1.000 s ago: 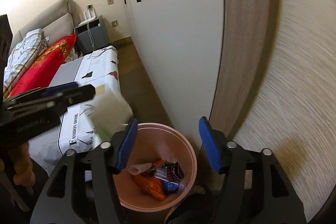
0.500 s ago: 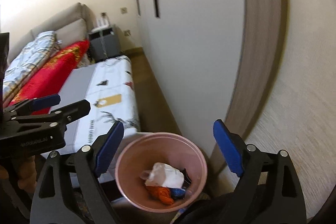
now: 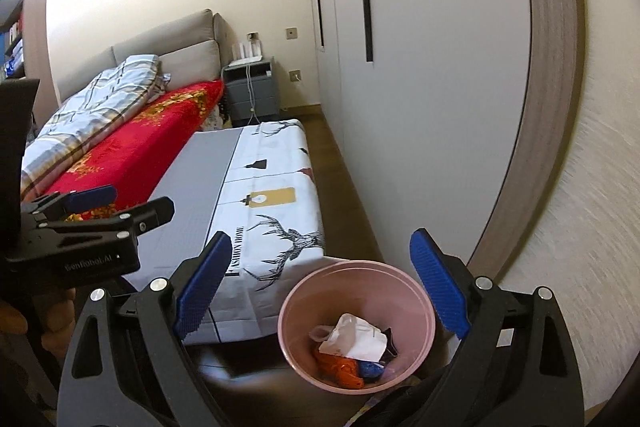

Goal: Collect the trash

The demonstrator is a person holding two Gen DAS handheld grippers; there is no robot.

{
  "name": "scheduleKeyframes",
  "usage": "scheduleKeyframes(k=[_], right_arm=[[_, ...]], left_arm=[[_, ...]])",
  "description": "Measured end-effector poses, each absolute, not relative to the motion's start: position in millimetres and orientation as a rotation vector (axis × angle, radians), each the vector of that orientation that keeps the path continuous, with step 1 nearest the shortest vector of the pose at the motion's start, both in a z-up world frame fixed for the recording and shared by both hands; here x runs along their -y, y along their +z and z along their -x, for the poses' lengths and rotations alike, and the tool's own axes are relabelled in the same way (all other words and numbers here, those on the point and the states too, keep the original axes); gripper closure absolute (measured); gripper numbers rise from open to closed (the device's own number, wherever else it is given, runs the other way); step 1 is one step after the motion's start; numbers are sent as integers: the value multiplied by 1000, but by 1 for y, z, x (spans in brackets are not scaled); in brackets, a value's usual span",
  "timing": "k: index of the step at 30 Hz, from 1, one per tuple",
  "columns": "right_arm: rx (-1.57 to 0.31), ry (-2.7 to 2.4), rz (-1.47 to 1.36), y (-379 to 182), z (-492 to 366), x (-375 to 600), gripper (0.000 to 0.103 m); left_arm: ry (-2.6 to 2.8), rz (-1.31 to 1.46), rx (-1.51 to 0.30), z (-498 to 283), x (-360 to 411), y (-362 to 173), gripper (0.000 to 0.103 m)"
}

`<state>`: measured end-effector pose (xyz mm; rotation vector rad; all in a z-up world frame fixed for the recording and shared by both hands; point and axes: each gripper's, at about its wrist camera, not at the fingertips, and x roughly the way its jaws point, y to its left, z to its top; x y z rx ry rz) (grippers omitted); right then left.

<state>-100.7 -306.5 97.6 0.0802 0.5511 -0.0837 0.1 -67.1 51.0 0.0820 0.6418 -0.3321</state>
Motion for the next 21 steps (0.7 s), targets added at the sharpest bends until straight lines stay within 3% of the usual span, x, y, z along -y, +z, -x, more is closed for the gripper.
scheduleKeyframes(k=[21], right_arm=[[-554, -54, -82, 100, 107, 289, 14]], left_arm=[[-290, -96, -604, 20, 51, 57, 15]])
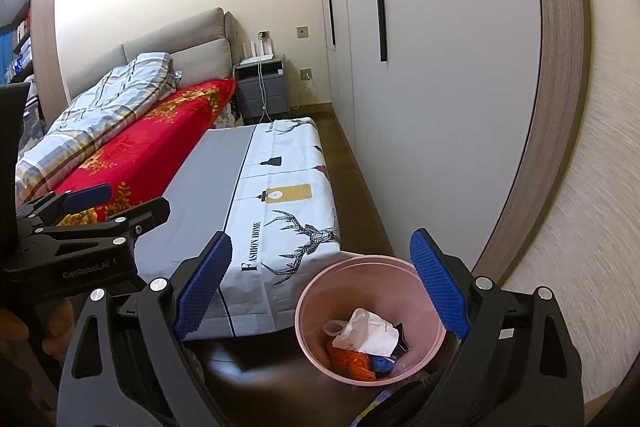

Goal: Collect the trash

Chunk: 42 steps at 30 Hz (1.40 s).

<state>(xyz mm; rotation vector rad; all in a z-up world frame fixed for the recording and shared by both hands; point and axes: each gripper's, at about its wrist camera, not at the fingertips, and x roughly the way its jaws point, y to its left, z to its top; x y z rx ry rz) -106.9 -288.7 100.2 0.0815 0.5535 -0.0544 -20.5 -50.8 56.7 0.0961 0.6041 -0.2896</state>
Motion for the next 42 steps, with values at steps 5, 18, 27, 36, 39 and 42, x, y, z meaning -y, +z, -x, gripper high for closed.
scheduleKeyframes(k=[5, 18, 27, 36, 39, 42], right_arm=[[-552, -49, -75, 102, 108, 286, 14], [-553, -47, -69, 104, 109, 286, 14], [-552, -47, -68, 105, 108, 286, 14], [-552, -48, -67, 105, 109, 285, 14], [-552, -47, -68, 104, 109, 285, 14], [-553, -47, -67, 105, 109, 284, 14]], left_arm=[[-283, -100, -592, 24, 49, 59, 15], [-261, -100, -590, 24, 47, 59, 15], [-257, -104, -587, 25, 45, 59, 15], [-265, -99, -591, 26, 46, 59, 15], [-253, -97, -581, 27, 46, 60, 15], [-232, -95, -576, 28, 46, 60, 14]])
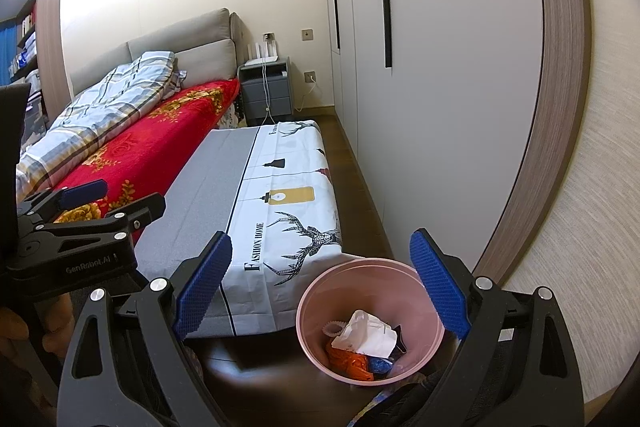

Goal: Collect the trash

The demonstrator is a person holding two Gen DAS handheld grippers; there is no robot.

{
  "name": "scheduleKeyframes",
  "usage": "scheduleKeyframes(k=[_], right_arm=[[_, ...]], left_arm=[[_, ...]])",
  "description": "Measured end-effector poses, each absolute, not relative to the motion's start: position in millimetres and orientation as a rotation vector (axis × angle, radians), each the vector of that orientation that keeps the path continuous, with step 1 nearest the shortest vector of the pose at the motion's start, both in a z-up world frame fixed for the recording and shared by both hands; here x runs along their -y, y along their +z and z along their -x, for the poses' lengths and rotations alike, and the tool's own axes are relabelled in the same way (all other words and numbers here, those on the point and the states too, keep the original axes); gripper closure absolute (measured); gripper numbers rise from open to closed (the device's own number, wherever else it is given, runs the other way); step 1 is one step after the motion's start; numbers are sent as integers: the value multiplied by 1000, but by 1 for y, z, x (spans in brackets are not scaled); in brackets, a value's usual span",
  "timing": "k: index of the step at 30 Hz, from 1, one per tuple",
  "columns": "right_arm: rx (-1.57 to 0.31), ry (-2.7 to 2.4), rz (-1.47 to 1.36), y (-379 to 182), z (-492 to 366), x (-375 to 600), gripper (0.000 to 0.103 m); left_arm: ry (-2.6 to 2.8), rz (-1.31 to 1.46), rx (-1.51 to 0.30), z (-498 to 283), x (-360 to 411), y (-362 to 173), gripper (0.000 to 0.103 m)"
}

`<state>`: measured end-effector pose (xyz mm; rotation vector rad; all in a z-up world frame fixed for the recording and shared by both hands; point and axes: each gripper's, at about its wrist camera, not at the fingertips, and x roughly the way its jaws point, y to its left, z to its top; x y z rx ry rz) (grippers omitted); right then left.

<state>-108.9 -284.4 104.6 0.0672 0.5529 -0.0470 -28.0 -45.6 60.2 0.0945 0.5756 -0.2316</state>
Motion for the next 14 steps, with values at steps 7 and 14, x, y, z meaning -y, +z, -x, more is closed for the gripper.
scheduleKeyframes(k=[7, 14], right_arm=[[-556, -45, -69, 107, 109, 287, 14], [-557, -45, -71, 107, 108, 291, 14]], left_arm=[[-207, -104, -571, 28, 45, 60, 14], [-220, -95, -577, 27, 43, 60, 14]])
